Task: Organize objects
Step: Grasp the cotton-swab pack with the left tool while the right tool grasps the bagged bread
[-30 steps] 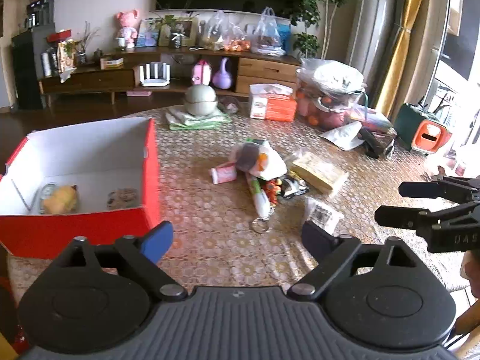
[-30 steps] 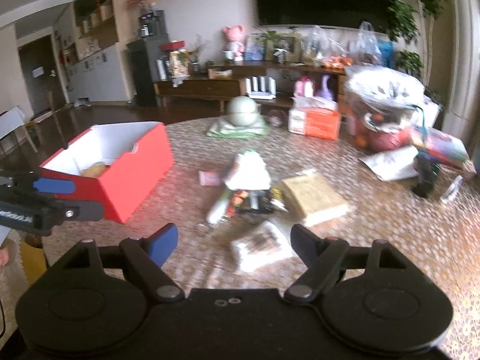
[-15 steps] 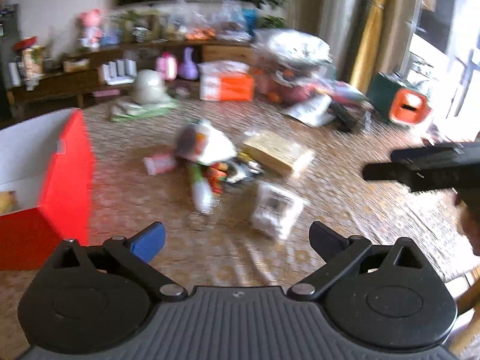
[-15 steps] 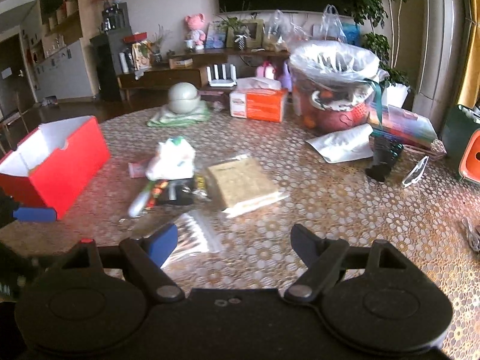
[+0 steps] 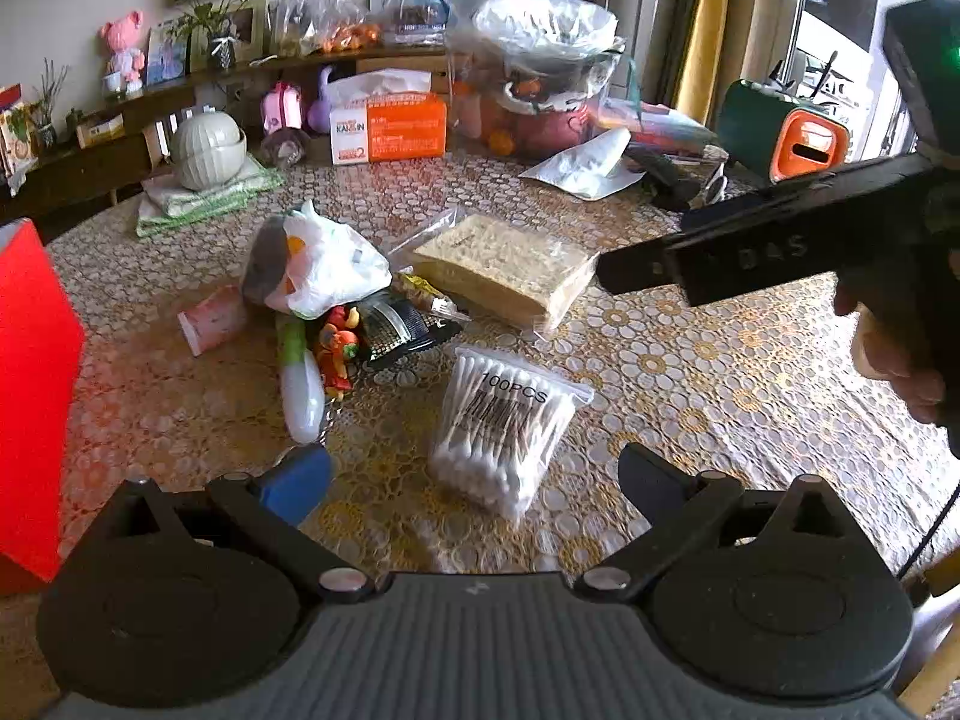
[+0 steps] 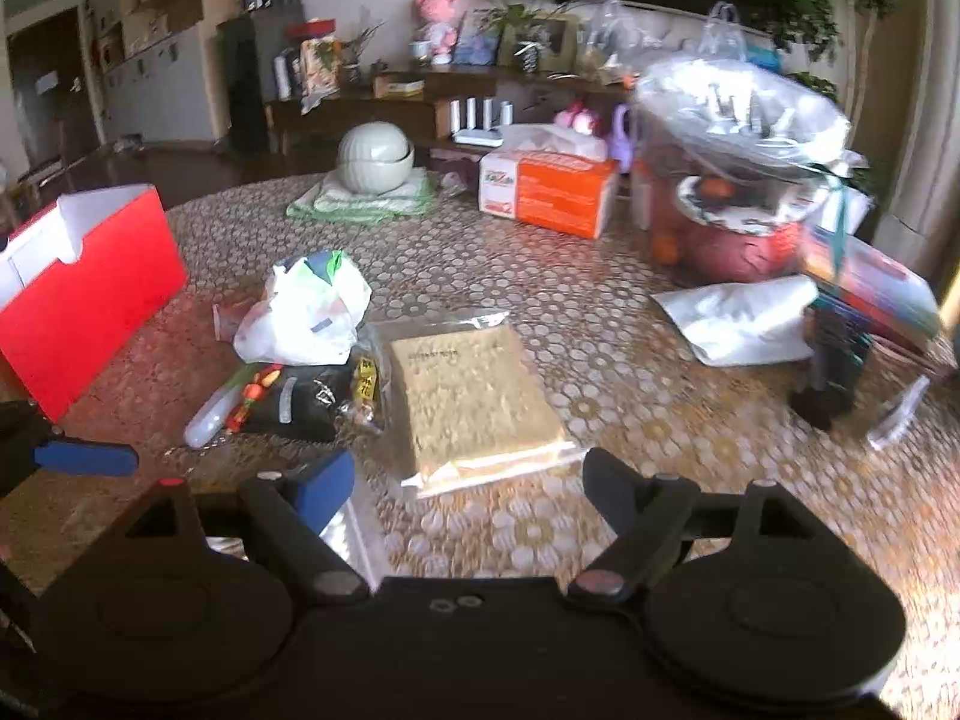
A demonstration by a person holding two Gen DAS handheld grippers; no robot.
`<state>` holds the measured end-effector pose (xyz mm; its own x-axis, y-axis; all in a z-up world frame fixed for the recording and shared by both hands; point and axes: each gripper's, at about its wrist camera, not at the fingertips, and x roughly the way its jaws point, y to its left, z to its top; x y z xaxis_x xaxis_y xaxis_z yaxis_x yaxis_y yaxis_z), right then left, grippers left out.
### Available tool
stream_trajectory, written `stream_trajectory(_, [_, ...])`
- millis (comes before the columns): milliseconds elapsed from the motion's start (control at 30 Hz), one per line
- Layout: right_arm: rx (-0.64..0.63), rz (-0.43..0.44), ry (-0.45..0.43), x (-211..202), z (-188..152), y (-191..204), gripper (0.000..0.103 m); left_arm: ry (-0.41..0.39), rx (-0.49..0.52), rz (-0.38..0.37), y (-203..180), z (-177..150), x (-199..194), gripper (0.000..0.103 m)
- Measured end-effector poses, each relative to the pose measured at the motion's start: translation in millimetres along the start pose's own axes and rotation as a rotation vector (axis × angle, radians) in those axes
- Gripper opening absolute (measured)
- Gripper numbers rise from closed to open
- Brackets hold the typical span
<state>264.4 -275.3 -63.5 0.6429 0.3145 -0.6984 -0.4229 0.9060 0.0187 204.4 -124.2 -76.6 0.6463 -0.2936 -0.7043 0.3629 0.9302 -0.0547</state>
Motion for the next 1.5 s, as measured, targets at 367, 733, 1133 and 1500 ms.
stream_trajectory(367, [-0.025,0.049,0.047,59.2,12.1,-16.0,0.085,0.010,-0.030,-0.035,6.8,6.5,37.7,0.102])
stream_trajectory(733, [-0.033,0.148,0.032,72.1,15.7,-18.4,0.089,0.002,0.034,-0.023,-1.0,2.2,56.6,0.102])
stream_trajectory(1133, [0.001,0.123,0.041,80.5,8.4,-20.6,0.089,-0.010,0.068,-0.007,-6.5,-1.4,61.2,0.101])
stream_trajectory(1500, [0.080,0.091,0.054,66.2,-0.2,-20.6,0.080,-0.011,0.119,-0.027,-16.2,1.5,53.1,0.055])
